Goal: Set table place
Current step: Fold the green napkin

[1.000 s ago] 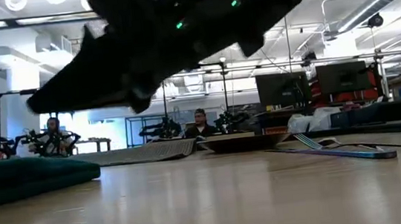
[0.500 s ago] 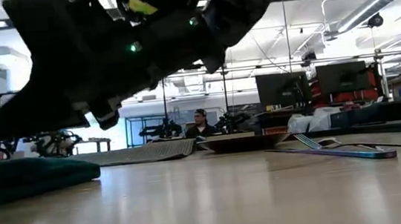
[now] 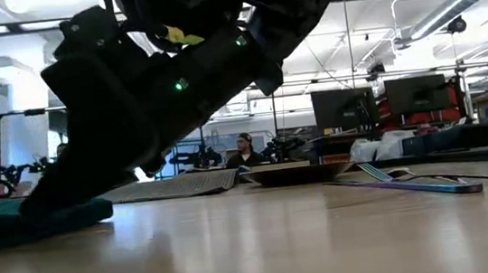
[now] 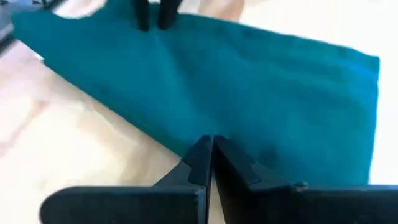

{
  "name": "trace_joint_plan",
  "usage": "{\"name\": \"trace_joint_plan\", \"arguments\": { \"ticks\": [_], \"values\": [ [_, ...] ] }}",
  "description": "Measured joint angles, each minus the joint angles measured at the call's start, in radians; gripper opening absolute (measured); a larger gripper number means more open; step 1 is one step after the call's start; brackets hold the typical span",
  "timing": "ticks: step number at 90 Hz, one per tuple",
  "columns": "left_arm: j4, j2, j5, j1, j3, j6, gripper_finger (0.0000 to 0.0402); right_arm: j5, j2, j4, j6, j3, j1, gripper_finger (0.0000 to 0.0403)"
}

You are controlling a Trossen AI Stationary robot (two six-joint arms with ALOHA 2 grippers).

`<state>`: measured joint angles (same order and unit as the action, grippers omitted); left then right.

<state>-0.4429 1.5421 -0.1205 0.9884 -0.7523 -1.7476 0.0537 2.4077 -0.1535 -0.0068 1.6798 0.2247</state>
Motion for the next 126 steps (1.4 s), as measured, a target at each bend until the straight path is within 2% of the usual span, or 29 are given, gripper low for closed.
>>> {"name": "trace_joint_plan", "arguments": {
  "ticks": [13,22,36,45,51,64,76,83,92,106,116,126],
  "values": [
    [-0.002,-0.043,0.001,-0.001,-0.019,0.007,0.0075,-0.004,-0.007,0.032,-0.013,0.001,-0.005,0.0002],
    [-0.003,-0.092,-0.048,-0.002,-0.044,0.036,0.0075,-0.004,-0.034,0.095,-0.026,0.023,-0.005,0.0002],
    [-0.005,-0.143,-0.283,-0.007,-0.06,0.136,0.0075,0.025,-0.134,0.265,-0.057,0.081,-0.003,0.0002],
    [-0.023,-0.146,-0.442,-0.04,-0.042,0.254,0.0075,0.055,-0.162,0.231,-0.04,0.086,0.009,0.0002],
    [-0.054,-0.138,-0.493,-0.087,-0.013,0.301,0.0075,0.059,-0.158,0.225,-0.033,0.084,0.019,0.0002],
    [-0.012,-0.115,-0.471,-0.199,0.087,0.368,0.0075,0.052,-0.131,0.264,0.027,0.078,0.024,0.0002],
    [-0.009,-0.109,-0.351,-0.253,0.169,0.374,0.0075,0.037,-0.136,0.355,0.06,0.077,0.027,0.0002],
    [0.001,-0.114,-0.342,-0.257,0.21,0.337,0.0075,-0.005,-0.149,0.429,0.059,0.077,0.034,0.0002],
    [-0.064,-0.116,-0.363,-0.258,0.238,0.254,0.0075,-0.042,-0.187,0.554,0.058,0.077,0.033,0.0002],
    [-0.188,-0.132,-0.44,-0.264,0.24,0.135,0.0075,-0.154,-0.257,0.817,0.05,0.077,0.029,0.0002],
    [-0.272,-0.16,-0.427,-0.265,0.211,0.141,0.0075,-0.256,-0.318,0.994,0.054,0.077,0.028,0.0002],
    [-0.346,-0.214,-0.434,-0.265,0.119,0.188,0.0075,-0.293,-0.387,1.151,0.1,0.078,0.018,0.0002]
  ]
}}
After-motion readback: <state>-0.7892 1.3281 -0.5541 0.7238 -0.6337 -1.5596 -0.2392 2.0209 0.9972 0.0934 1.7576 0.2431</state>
